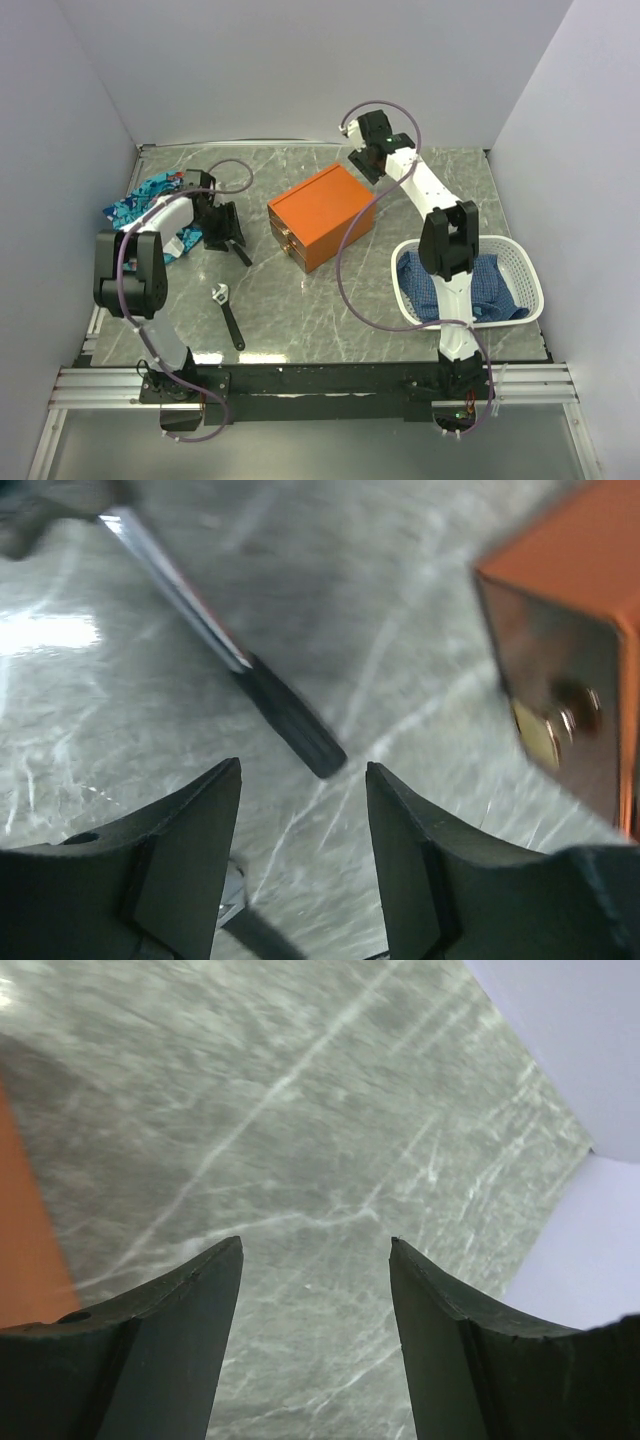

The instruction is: Sort the tools into containers

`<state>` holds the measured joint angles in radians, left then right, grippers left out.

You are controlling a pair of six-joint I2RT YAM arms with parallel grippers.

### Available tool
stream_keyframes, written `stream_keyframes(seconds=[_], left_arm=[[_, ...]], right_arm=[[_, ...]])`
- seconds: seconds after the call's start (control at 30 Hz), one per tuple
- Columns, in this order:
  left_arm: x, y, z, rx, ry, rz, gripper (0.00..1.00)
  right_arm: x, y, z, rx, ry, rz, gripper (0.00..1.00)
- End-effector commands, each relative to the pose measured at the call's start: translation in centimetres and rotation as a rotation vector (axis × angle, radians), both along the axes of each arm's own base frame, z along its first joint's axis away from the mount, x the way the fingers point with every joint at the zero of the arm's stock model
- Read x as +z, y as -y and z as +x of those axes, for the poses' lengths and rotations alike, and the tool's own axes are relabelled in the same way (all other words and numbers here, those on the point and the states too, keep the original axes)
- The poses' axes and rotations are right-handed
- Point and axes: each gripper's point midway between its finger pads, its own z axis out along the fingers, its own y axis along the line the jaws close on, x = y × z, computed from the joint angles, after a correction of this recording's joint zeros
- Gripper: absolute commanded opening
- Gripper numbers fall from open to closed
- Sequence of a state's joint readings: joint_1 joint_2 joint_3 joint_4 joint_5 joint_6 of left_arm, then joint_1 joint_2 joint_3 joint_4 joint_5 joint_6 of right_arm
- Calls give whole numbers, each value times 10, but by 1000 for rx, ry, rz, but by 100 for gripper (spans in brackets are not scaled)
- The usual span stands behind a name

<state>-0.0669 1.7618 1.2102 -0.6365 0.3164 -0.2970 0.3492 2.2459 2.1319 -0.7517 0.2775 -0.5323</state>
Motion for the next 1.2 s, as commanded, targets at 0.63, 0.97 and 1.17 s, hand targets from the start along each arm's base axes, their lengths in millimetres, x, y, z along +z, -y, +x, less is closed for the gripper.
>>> stream_keyframes(seconds=[0.63,0.97,1.17], left_arm=[[-67,0,-14,205,-244,234,4],[58,-17,39,149,150,253,1],[148,3,78,-141,547,167,1]], right_arm=[[76,49,1,-93,144,38,67],[79,54,5,-101,153,45,67],[76,54,9,-102,152,45,66]])
